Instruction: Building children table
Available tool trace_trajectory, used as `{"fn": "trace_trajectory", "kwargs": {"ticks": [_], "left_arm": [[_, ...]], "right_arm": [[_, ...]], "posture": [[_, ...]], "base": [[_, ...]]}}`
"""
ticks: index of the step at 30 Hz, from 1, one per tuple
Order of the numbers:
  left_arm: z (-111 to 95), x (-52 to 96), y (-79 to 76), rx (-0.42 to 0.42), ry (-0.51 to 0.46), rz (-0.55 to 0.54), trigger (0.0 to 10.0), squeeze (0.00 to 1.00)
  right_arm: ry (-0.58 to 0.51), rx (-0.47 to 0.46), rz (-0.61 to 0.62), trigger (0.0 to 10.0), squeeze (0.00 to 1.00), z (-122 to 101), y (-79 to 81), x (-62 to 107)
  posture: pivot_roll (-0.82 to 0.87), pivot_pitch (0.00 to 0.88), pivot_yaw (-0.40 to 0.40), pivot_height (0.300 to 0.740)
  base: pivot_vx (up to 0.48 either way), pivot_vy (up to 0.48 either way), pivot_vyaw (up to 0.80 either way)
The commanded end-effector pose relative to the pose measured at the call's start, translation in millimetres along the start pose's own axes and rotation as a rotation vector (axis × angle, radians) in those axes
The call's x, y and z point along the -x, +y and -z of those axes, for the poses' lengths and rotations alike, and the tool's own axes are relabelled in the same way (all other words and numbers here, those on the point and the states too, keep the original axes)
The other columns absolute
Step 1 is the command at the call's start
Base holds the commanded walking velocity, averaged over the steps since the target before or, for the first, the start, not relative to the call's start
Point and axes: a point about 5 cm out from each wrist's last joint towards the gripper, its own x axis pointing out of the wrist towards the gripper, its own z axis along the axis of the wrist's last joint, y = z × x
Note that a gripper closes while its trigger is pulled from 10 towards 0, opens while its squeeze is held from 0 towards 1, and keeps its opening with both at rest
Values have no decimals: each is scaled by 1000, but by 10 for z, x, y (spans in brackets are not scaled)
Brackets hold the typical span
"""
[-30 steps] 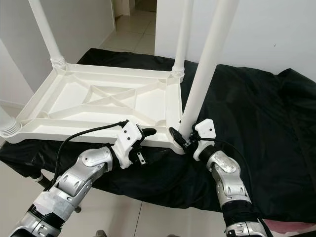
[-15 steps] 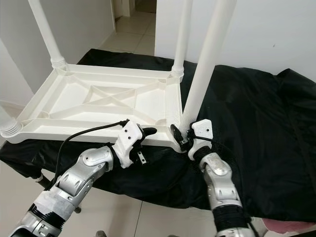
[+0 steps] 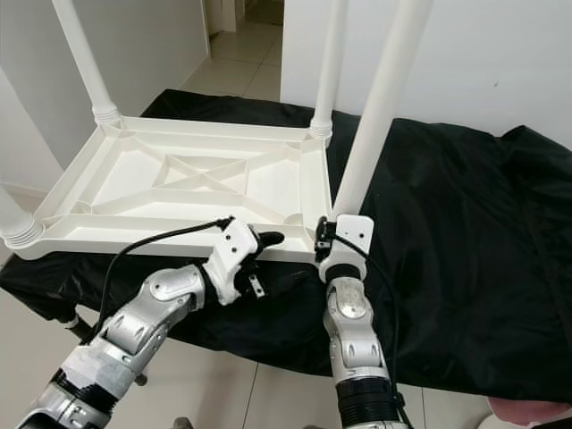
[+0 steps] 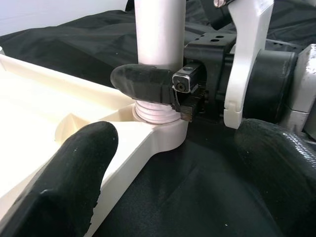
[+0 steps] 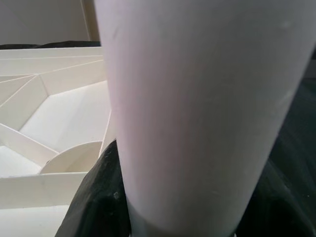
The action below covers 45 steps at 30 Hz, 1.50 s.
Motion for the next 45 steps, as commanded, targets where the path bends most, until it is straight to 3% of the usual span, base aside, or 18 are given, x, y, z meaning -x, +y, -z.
{"fn": "trace_trajectory", "kwargs": {"ticks": [1, 5, 6, 10, 11, 20, 21, 22, 23, 26, 30, 33, 39, 40, 41, 42, 43, 45], "left_arm": [[-18, 0, -63, -1, -3, 93, 10000, 0], [-19, 4, -58, -3, -2, 92, 10000, 0], [-31, 5, -40, -8, -3, 87, 10000, 0], [-37, 7, -30, -10, -4, 83, 10000, 0], [-33, 11, -37, -10, -3, 84, 10000, 0], [-21, 8, -44, -8, 2, 87, 10000, 0], [-30, -4, -38, -9, -1, 89, 10000, 0], [-30, -4, -38, -9, -1, 89, 10000, 0], [-33, -11, -34, -10, -2, 90, 10000, 0], [-34, -13, -31, -10, -3, 90, 10000, 0], [-35, -19, -34, -11, -2, 97, 10000, 0], [-35, -20, -34, -11, -2, 97, 10000, 0], [-36, -22, -42, -13, 1, 105, 10000, 0], [-38, -23, -41, -14, 1, 105, 10000, 0], [-38, -23, -41, -14, 1, 105, 10000, 0], [-40, -22, -40, -14, 0, 105, 10000, 0], [-40, -20, -39, -16, 1, 104, 10000, 0], [-41, -16, -37, -17, 1, 101, 10000, 0]], "right_arm": [[74, -87, 12, 10000, 0, 127, 121, 88], [59, -85, -3, 10000, 0, 93, 85, 74], [50, -83, -1, 10000, 212, 79, 47, 59], [42, -88, 0, 10000, 212, 69, 53, 57], [34, -94, -2, 10000, 1000, 51, 46, 56], [9, -125, -59, 10000, 1000, 3, -17, 49], [4, -118, -130, 10000, 467, 4, -78, 32], [4, -118, -130, 10000, 467, 4, -78, 32], [1, -89, -203, 10000, 0, 6, -140, 9], [-1, -63, -239, 10000, 0, 7, -170, -5], [-15, 12, -401, 10000, 0, -21, -271, -86], [-18, 28, -424, 10000, 0, -25, -281, -97], [-19, 89, -611, 10000, 0, -74, -324, -217], [-21, 99, -636, 9294, 0, -87, -328, -238], [-21, 99, -636, 9294, 0, -87, -328, -238], [-19, 102, -649, 3412, 0, -93, -334, -261], [-15, 114, -662, 0, 0, -93, -337, -280], [-10, 129, -681, 0, 0, -84, -357, -307]], "posture": [[-63, 0, -2, 740], [-60, 0, -4, 740], [-57, 0, -5, 740], [-57, 0, -5, 740], [-55, 0, -2, 740], [-60, 0, -1, 740], [-64, 0, 1, 740], [-64, 0, 1, 740], [-67, 0, 3, 740], [-67, 0, 3, 740], [-69, 0, 5, 740], [-69, 0, 7, 740], [-65, 0, 9, 740], [-65, 0, 9, 740], [-65, 0, 9, 740], [-62, 0, 8, 740], [-62, 0, 8, 740], [-58, 0, 3, 740]], "base": [[0, 0, 0], [0, 0, 0], [0, 0, 0], [0, 0, 0], [0, 0, 0], [0, 0, 0], [0, 0, 0], [0, 0, 0], [0, 0, 0], [0, 0, 0], [0, 0, 0], [0, 0, 0], [0, 0, 0], [0, 0, 0], [0, 0, 0], [0, 0, 0], [0, 0, 0], [0, 0, 0]]}}
